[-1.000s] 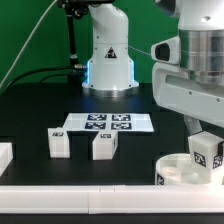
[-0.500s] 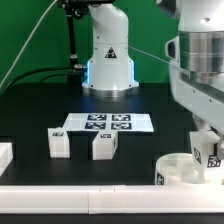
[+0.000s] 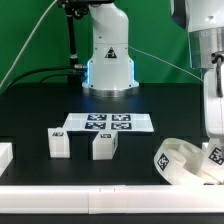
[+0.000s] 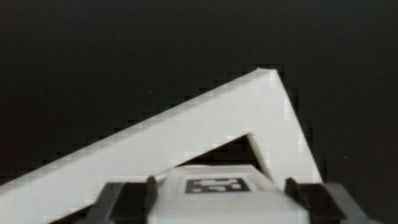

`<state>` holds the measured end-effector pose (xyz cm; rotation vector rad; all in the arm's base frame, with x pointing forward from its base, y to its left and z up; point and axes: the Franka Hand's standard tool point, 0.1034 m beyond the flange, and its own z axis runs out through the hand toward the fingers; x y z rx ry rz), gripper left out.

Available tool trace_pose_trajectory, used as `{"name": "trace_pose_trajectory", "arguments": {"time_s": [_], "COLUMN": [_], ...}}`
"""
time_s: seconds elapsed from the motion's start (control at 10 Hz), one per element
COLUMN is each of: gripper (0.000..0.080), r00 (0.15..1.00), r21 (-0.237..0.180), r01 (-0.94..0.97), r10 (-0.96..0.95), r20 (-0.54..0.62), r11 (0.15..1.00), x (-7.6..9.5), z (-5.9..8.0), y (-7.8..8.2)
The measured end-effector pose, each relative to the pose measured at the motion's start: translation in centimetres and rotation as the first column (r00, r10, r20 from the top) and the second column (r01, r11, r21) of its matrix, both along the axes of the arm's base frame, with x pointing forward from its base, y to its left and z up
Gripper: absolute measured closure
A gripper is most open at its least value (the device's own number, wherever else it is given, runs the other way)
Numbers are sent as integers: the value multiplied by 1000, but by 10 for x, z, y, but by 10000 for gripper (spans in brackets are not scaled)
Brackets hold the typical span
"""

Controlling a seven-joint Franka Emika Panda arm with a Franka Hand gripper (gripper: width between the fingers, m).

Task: Assemble stool

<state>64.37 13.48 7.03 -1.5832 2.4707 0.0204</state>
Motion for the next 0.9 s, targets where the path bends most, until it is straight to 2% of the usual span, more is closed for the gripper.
{"name": "trace_pose_trajectory", "arguments": {"time_s": [0.1,0.2,0.3,0.4,0.5,0.7,0.8,0.9], "gripper": [459,371,237,177,177,151,151,150], "r00": [1000,999,996,975,937,758,742,676], "r21": [1,-4,-11,-17,-28,-19,-36,-50], "r01": [-14,-43,-83,-224,-350,-652,-671,-736], "r10": [14,43,83,224,350,651,671,737], "r20": [3,6,10,-8,-3,-24,-9,-4], "r11": [1000,999,996,974,936,758,741,675], "x": [0,0,0,-4,-2,-7,-3,-4], "z": [0,0,0,2,8,24,28,26], "y": [1,1,2,2,0,2,3,1]}}
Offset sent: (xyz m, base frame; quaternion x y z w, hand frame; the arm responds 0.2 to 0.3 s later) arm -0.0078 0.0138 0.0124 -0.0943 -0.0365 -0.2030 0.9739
